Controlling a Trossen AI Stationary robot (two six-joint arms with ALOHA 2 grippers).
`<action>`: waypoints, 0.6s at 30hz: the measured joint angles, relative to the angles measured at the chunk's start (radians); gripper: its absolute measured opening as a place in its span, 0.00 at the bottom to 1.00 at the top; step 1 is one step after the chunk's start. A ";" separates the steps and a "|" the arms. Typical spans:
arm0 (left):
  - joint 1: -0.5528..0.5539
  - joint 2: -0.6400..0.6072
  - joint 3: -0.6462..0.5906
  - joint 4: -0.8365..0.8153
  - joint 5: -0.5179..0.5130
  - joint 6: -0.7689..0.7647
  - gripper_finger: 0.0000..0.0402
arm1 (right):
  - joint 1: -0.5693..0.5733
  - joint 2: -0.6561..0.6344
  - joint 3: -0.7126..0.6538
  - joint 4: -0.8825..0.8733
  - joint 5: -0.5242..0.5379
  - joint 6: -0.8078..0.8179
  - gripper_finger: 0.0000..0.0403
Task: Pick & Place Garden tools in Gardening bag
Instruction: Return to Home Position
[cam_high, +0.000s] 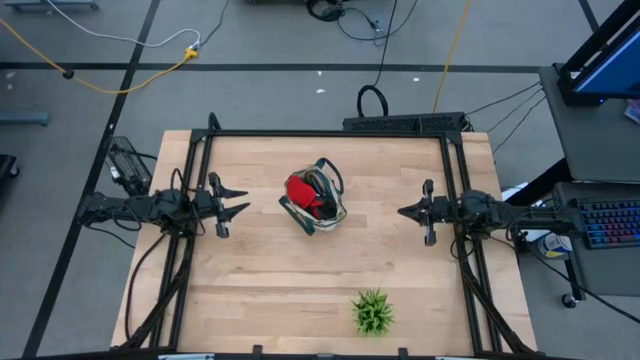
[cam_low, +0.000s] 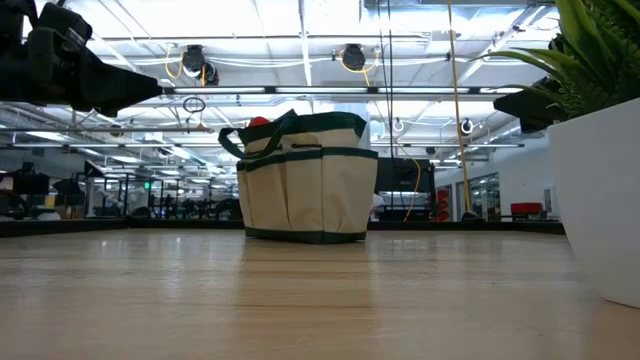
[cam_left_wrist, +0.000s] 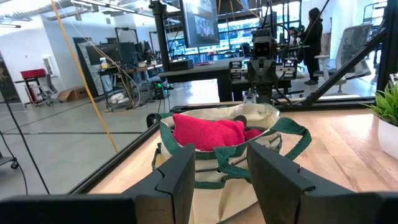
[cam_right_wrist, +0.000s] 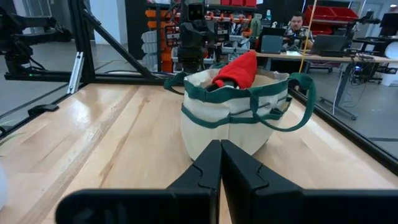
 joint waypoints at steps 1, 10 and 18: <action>0.000 0.000 0.000 0.000 0.000 0.000 0.38 | 0.000 0.000 0.000 0.013 0.000 0.000 0.01; 0.000 0.000 0.000 0.000 0.000 0.000 0.38 | 0.000 0.000 0.000 0.043 0.000 0.000 0.01; 0.000 0.000 0.000 0.000 0.000 0.000 0.38 | 0.000 -0.006 -0.028 0.110 -0.001 -0.030 0.01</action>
